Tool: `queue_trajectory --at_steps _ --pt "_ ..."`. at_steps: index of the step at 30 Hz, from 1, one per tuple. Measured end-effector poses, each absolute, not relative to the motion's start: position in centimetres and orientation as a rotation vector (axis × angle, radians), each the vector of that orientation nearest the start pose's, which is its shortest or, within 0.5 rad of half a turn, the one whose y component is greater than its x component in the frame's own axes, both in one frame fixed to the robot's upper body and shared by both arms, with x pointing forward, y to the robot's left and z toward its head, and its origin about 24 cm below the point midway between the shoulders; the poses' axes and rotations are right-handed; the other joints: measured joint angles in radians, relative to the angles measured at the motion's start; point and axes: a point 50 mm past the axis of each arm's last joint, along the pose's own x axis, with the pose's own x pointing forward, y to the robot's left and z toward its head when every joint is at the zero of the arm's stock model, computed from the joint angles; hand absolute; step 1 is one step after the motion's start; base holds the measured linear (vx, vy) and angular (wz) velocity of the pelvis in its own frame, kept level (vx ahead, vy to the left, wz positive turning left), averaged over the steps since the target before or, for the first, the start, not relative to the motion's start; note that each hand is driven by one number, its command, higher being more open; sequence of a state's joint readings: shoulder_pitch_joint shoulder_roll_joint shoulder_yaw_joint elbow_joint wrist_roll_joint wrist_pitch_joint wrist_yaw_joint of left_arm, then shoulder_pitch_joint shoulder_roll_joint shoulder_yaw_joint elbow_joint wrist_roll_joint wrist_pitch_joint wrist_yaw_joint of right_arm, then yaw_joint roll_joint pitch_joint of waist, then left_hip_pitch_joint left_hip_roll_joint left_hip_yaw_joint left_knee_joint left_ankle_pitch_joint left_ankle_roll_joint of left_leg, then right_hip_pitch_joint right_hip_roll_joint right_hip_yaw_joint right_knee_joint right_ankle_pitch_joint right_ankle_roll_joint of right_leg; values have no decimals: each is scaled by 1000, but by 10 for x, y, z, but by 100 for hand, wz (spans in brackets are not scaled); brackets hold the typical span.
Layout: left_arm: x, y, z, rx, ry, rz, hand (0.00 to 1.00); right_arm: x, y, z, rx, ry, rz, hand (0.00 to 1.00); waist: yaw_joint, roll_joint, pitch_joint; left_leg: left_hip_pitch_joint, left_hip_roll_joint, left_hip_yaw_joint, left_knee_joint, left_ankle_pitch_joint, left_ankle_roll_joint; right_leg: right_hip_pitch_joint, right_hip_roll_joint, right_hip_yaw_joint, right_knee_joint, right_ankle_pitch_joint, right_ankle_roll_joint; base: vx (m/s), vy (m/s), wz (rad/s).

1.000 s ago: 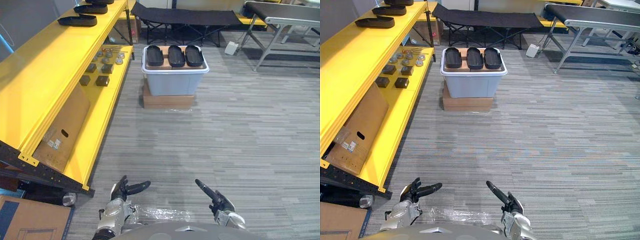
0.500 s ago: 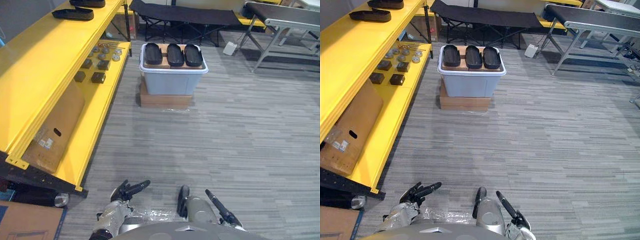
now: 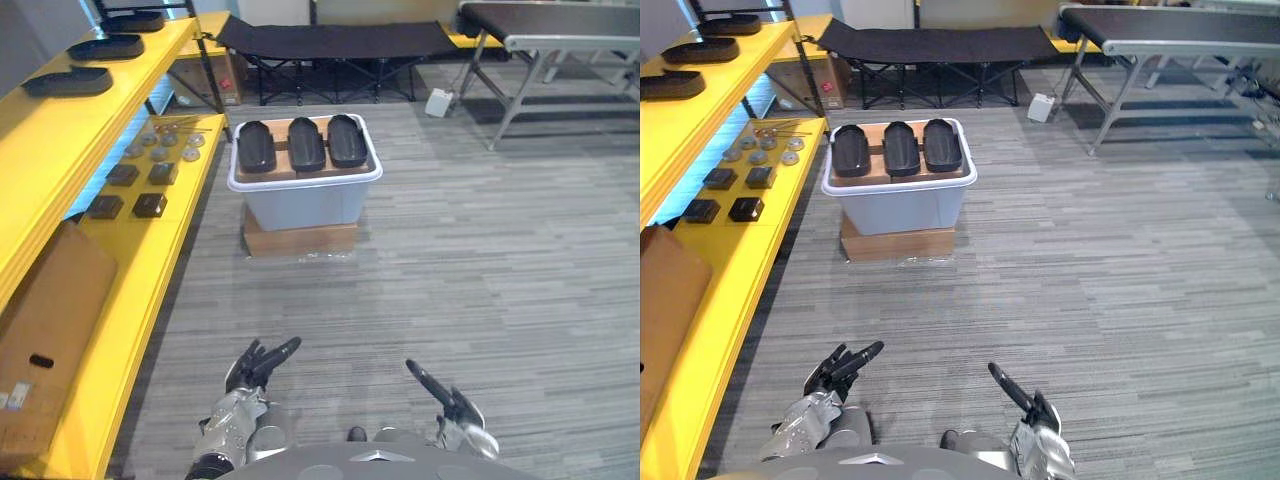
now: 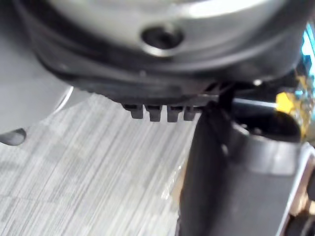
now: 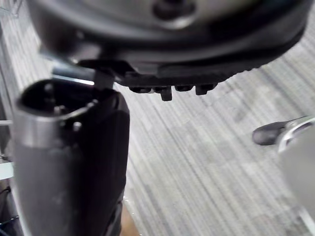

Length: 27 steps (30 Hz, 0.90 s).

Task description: Walk over and take three plastic housings, then place them on the shelf

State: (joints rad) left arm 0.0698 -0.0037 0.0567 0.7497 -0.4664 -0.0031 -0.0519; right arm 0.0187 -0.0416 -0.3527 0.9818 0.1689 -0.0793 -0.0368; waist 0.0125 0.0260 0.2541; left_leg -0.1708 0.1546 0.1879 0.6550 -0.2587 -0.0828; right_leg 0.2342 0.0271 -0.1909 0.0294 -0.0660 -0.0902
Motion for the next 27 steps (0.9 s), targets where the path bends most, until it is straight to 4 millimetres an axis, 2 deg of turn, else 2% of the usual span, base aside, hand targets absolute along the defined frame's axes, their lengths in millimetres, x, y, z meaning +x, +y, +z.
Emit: queue_trajectory --at_steps 1,2,3,4,5,6,7,8,9,10,11,12,13,14,15,16,17,18,19,21,22,23,24,25,26,27 --pt "164 149 -119 -505 731 158 100 136 -221 -139 227 844 -475 100 9 10 3 -16 -74 -13 -259 73 -2 17 -10 19 1 -28 11 211 95 -30" --pt "165 146 -117 -512 719 142 100 138 -222 -137 216 834 -473 100 13 19 7 -15 -89 -26 -357 115 -10 27 -5 27 0 -40 13 310 174 -34" --pt "162 143 -115 -528 710 130 100 140 -226 -135 193 831 -460 100 19 43 12 -15 -90 -45 -468 200 -20 49 14 44 -4 -70 14 242 207 -33" --pt "161 144 -116 -538 714 132 100 140 -227 -135 183 841 -445 100 27 46 10 -7 -86 -44 -461 273 0 69 20 64 -2 -91 19 305 258 -39" --pt "163 147 -115 -533 708 131 100 144 -224 -134 174 844 -416 100 33 36 7 6 -98 -6 -461 309 41 75 3 87 24 -132 21 263 211 -31" --pt "163 149 -115 -527 706 131 100 145 -223 -134 171 840 -404 100 36 22 4 5 -106 9 -458 312 51 66 -13 91 43 -157 25 306 166 -20" --pt "165 154 -114 -512 700 132 100 148 -223 -132 160 833 -375 100 38 -3 0 1 -126 29 -432 295 90 46 -46 105 90 -208 27 353 143 -15" --pt "164 158 -114 -498 701 136 100 147 -223 -133 148 843 -351 100 39 -32 -12 5 -163 54 -413 271 142 43 -90 115 120 -251 48 489 148 -24" --pt "164 158 -115 -496 705 141 100 146 -223 -134 153 850 -343 100 40 -51 -27 21 -190 68 -419 239 169 22 -115 131 212 -265 104 450 117 -26" --pt "162 160 -116 -498 710 157 100 149 -222 -134 157 846 -336 100 38 -50 -25 32 -198 72 -411 224 181 -27 -126 144 340 -272 151 453 130 -13" --pt "160 161 -120 -487 735 172 100 151 -217 -135 164 856 -324 100 20 -38 -27 71 -199 61 -421 196 183 -135 -137 153 598 -208 279 435 163 11" --pt "159 165 -121 -467 740 174 100 148 -208 -139 181 877 -300 100 10 -41 -24 145 -202 51 -456 186 176 -210 -161 134 787 -172 307 429 165 19" --pt "155 165 -122 -457 748 171 100 145 -204 -141 191 887 -289 100 10 -46 -25 182 -204 48 -471 179 176 -230 -174 118 831 -181 292 439 115 17" --pt "152 164 -123 -447 758 162 100 142 -199 -143 194 894 -270 100 14 -47 -25 229 -205 43 -486 172 178 -250 -195 78 844 -201 258 432 47 23" --pt "152 162 -123 -440 764 147 100 142 -194 -143 188 897 -244 100 13 -42 -23 278 -204 21 -506 170 175 -266 -208 31 777 -224 219 497 -1 57" --pt "159 160 -121 -431 751 125 100 144 -192 -142 183 885 -228 100 7 -35 -20 302 -194 -20 -520 168 173 -284 -200 -4 651 -232 204 398 -45 72" --pt "165 158 -118 -429 740 113 100 146 -192 -140 181 876 -225 100 7 -29 -16 303 -186 -39 -520 165 167 -297 -193 -9 582 -232 204 429 -106 103" --pt "178 158 -112 -446 707 107 100 147 -193 -139 177 862 -228 100 7 -15 -8 305 -167 -86 -517 145 154 -339 -182 8 426 -205 220 344 -108 83" --pt "182 158 -110 -449 698 103 100 148 -193 -139 175 857 -228 100 8 -12 -5 312 -160 -104 -516 135 148 -352 -180 18 375 -182 224 406 -159 90" --pt "183 164 -110 -462 702 121 100 148 -193 -137 157 833 -224 100 9 -17 -1 348 -141 -150 -471 73 113 -352 -176 75 210 -46 221 341 -217 66" --pt "181 167 -110 -468 703 132 100 146 -193 -137 158 833 -227 100 10 -23 -3 357 -140 -159 -451 49 102 -348 -176 89 194 -5 221 340 -312 63" --pt "175 174 -110 -467 700 153 100 138 -188 -139 164 836 -233 100 11 -49 -16 358 -149 -183 -411 0 83 -347 -181 117 193 71 213 280 -303 50" --pt "173 178 -110 -460 697 163 100 134 -185 -140 174 840 -235 100 11 -81 -30 357 -159 -195 -393 -24 73 -345 -186 122 198 96 204 410 -459 67" --pt "168 174 -113 -477 712 176 100 133 -186 -138 162 834 -252 100 9 -62 -42 348 -115 -213 -342 -77 43 -342 -162 92 236 91 176 329 -376 47" --pt "164 165 -115 -507 722 177 100 133 -191 -135 146 815 -270 100 10 -32 -52 344 -73 -212 -332 -95 26 -339 -127 74 233 54 157 324 -348 36" --pt "160 164 -116 -520 724 185 100 135 -193 -132 136 798 -278 100 11 -24 -54 327 -59 -208 -301 -94 18 -335 -112 63 221 40 154 252 -220 32"
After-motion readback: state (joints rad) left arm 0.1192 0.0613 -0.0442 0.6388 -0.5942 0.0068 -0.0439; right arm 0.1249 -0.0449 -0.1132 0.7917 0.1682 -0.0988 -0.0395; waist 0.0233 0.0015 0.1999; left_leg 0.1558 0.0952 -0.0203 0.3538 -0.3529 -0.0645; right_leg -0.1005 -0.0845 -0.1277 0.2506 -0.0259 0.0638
